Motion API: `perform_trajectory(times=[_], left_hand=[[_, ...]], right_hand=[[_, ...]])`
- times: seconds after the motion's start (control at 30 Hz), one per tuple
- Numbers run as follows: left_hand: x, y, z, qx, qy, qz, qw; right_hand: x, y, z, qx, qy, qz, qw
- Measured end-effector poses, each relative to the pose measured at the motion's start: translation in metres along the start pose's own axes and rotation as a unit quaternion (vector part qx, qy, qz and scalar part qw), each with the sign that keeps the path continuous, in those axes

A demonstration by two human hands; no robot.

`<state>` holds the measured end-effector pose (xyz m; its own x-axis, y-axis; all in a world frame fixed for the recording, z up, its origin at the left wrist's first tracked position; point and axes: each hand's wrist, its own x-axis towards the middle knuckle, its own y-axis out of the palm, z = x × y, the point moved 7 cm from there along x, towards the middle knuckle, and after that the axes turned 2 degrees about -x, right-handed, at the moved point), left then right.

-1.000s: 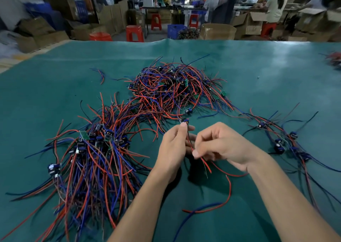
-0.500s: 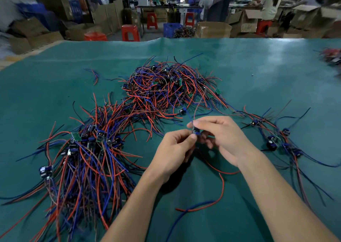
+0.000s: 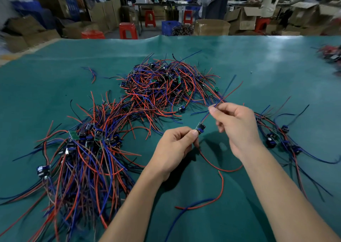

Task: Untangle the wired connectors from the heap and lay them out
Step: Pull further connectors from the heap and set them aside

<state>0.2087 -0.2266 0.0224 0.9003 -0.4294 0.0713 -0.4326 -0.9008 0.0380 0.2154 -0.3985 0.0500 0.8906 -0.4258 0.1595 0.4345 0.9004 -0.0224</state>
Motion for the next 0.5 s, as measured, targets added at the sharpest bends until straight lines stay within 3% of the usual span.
perform_trajectory(times=[0.33,0.43,0.5], left_hand=[[-0.001,0.004,0.002,0.045,0.001,0.022,0.999],[0.0,-0.004,0.003,0.036,-0.001,-0.018,0.999],[0.002,-0.011,0.005,0.009,-0.007,-0.058,0.998]], right_hand=[[0.013,-0.072,0.003,-0.027,-0.071,-0.261,0.962],[0.01,-0.102,-0.002,-0.03,-0.054,-0.363,0.93],[0.011,-0.104,-0.006,-0.009,-0.023,-0.35,0.936]])
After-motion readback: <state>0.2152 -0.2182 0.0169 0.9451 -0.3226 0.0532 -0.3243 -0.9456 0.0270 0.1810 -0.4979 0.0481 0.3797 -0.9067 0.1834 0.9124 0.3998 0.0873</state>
